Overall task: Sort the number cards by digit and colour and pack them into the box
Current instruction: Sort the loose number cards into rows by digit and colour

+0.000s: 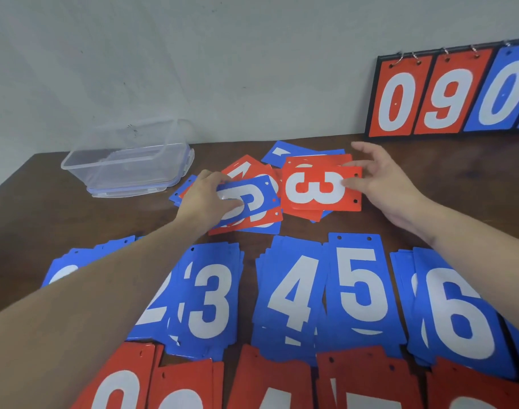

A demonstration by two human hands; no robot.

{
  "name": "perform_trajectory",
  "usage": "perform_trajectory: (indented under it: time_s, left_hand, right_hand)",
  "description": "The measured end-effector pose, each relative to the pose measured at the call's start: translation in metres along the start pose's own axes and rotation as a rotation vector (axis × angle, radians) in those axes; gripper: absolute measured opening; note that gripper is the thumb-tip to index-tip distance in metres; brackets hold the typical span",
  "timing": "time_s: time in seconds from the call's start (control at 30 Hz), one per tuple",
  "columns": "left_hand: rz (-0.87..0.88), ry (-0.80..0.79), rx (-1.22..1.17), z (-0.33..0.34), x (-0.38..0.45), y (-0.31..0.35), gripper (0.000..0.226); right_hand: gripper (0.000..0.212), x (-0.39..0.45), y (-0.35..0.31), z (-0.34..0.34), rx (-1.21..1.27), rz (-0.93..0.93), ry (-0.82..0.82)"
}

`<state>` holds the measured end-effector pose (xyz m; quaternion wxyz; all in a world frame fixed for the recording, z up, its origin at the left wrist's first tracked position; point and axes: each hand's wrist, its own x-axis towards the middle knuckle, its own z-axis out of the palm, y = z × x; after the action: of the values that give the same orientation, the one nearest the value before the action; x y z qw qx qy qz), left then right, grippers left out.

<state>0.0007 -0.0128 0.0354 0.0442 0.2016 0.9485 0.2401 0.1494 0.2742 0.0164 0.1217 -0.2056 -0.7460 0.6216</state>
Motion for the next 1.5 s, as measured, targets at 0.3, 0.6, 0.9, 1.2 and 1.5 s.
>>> perform_trajectory:
  time_s: [0.3, 0.6, 0.9, 1.2, 1.5]
  left_hand:
    - [-0.026, 0.031, -0.021, 0.001, -0.003, -0.001, 0.037]
    - [-0.235, 0.076, -0.321, -0.008, -0.001, 0.001, 0.019]
    - [-0.185, 0.193, -0.654, -0.039, -0.032, -0.005, 0.014]
    - [-0.216, 0.173, -0.983, -0.076, -0.113, -0.047, 0.017]
    - [-0.324, 0.169, -1.015, -0.098, -0.192, -0.098, 0.033]
  right_hand:
    - [0.043, -0.007, -0.003, -0.001, 0.260, 0.185, 0.007]
    - [0.038, -0.026, -0.012, 0.007, 0.279, 0.213, -0.004]
    - [0.027, -0.050, -0.044, 0.019, 0.139, 0.194, -0.022]
    - [0.024, -0.080, -0.067, 0.066, 0.067, 0.140, -0.215]
    - [0.024, -0.136, -0.073, 0.143, -0.233, 0.133, -0.598]
